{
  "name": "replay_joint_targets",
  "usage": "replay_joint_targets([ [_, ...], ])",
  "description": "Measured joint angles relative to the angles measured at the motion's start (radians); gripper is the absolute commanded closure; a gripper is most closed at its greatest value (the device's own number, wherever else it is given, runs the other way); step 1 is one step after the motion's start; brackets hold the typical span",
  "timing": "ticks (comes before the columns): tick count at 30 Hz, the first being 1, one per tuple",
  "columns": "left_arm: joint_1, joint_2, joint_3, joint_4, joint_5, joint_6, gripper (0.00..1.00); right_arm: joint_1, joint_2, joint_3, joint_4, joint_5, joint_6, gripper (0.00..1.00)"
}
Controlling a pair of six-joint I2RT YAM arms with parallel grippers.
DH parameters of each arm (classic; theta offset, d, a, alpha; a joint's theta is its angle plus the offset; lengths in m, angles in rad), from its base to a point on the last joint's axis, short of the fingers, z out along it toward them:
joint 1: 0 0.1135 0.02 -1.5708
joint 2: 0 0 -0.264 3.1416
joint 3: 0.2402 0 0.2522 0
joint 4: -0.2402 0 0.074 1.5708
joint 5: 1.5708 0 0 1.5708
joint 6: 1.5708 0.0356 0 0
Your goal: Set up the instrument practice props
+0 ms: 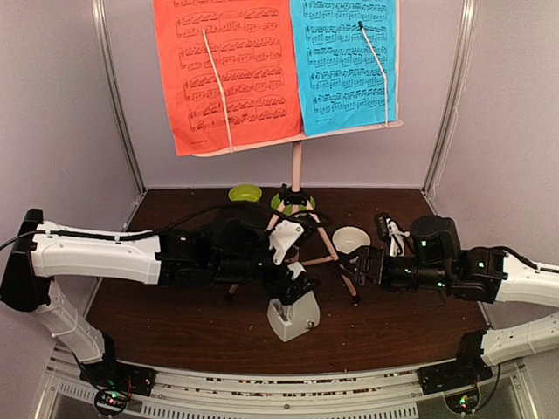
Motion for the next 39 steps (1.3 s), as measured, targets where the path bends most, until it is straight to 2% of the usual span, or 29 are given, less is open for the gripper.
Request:
replay_joint_targets([
  [5,0.0,-0.165,-0.172,0.108,-0.011,-0.011,0.15,0.0,0.076,0.077,0.006,-0.031,-0.024,0.0],
  [9,0.0,-0.212,-0.266,0.132,-0.037,-0.03,0.16,0.0,0.153,0.129,0.039,-0.072,-0.035,0.01],
  [12,-0.006,-0.214,-0.303,0.145,-0.059,-0.04,0.19,0.006,0.22,0.161,0.059,-0.104,-0.046,0.06],
  [17,-0.023,-0.194,-0.306,0.174,-0.08,-0.046,0.26,0.013,0.318,0.198,0.073,-0.159,-0.062,0.17],
  [23,-0.026,-0.162,-0.304,0.217,-0.094,-0.048,0.36,0.013,0.357,0.219,0.078,-0.187,-0.076,0.26],
  [34,-0.026,-0.143,-0.299,0.238,-0.098,-0.039,0.57,0.013,0.374,0.218,0.074,-0.198,-0.075,0.34],
  [39,-0.026,-0.146,-0.299,0.243,-0.1,-0.029,0.71,0.013,0.375,0.214,0.082,-0.196,-0.073,0.37],
])
